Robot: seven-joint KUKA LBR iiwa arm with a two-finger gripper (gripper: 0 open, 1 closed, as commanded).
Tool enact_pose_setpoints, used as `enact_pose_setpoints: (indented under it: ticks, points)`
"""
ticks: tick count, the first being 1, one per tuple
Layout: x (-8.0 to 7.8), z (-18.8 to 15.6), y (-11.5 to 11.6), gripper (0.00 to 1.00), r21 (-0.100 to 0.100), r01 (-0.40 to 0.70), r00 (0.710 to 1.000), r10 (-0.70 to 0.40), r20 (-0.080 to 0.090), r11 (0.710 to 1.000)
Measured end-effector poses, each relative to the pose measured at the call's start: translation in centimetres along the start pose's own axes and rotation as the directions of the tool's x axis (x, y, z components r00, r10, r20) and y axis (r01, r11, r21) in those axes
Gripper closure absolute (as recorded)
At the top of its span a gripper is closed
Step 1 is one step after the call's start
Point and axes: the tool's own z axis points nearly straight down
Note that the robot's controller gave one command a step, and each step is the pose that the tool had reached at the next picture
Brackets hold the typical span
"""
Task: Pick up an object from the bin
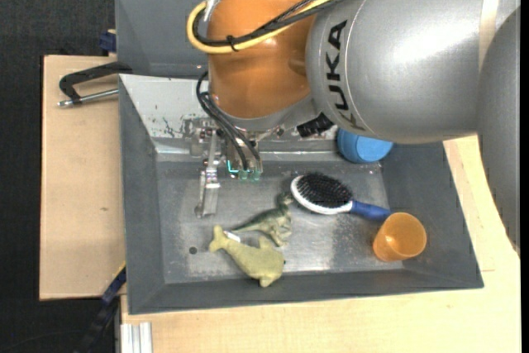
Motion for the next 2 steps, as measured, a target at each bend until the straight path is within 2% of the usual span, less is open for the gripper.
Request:
enact_pose_setpoints:
  ticks: [1, 2]
  points:
    - [-4.3, 3.2, -1.1, 0.0, 0.0, 0.184, 0.983, -0.184, 0.012, 0.983]
    - [2.5, 9.1, -7.4, 0.0, 0.002, 0.523, 0.852, -0.523, 0.0, 0.852]
